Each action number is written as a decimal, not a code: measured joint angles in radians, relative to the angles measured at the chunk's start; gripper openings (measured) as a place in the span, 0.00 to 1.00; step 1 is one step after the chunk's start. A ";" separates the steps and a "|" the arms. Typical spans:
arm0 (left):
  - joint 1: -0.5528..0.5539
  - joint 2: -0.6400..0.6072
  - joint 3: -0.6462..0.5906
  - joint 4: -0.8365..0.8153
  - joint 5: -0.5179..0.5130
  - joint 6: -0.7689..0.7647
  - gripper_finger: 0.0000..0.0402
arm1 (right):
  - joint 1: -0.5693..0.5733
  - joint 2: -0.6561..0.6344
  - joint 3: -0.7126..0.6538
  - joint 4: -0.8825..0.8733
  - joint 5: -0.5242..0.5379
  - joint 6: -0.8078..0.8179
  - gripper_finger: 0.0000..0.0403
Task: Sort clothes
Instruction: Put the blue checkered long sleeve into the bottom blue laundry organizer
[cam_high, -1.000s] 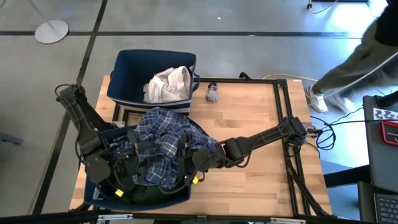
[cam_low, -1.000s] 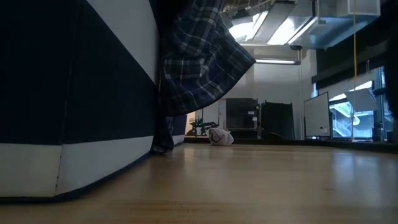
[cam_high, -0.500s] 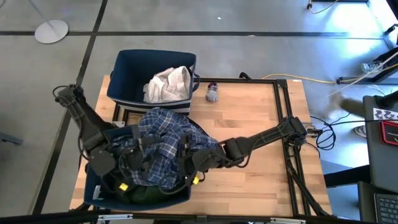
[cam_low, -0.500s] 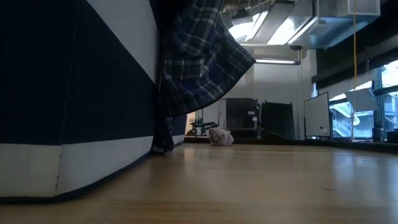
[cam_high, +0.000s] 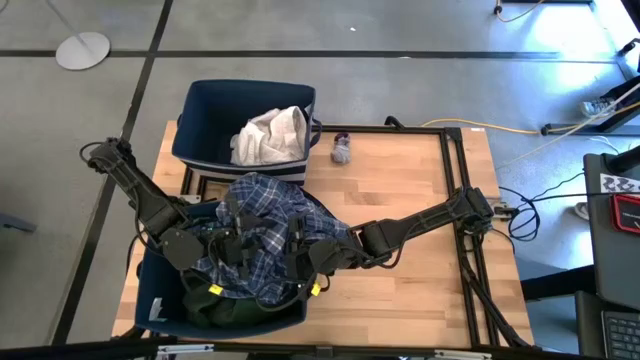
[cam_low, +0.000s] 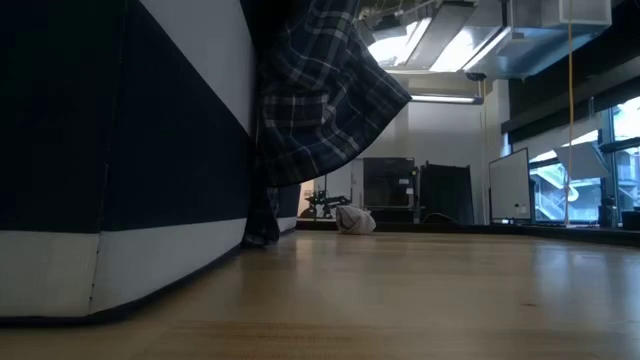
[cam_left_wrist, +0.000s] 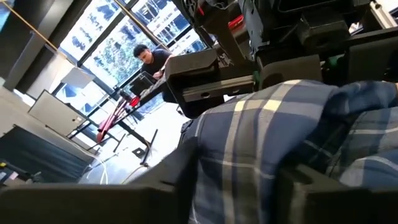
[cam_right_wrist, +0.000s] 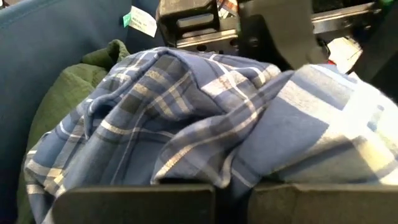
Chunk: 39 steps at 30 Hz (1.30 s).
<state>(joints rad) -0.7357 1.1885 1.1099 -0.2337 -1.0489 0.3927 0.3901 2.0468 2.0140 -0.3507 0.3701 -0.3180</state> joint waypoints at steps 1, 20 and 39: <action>0.000 0.000 0.000 0.000 0.000 0.001 0.27 | 0.000 0.000 0.000 0.001 -0.004 0.000 0.02; -0.333 -0.211 0.000 0.058 -0.189 0.043 0.02 | 0.120 -0.017 0.217 -0.318 0.384 0.007 0.02; -0.483 -0.283 0.001 -0.194 -0.459 -0.122 0.01 | 0.161 -0.016 0.314 -0.256 0.473 -0.001 0.02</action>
<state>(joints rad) -1.2182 0.9059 1.1110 -0.4273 -1.5077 0.2707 0.5506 2.0307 2.3276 -0.6065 0.8435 -0.3187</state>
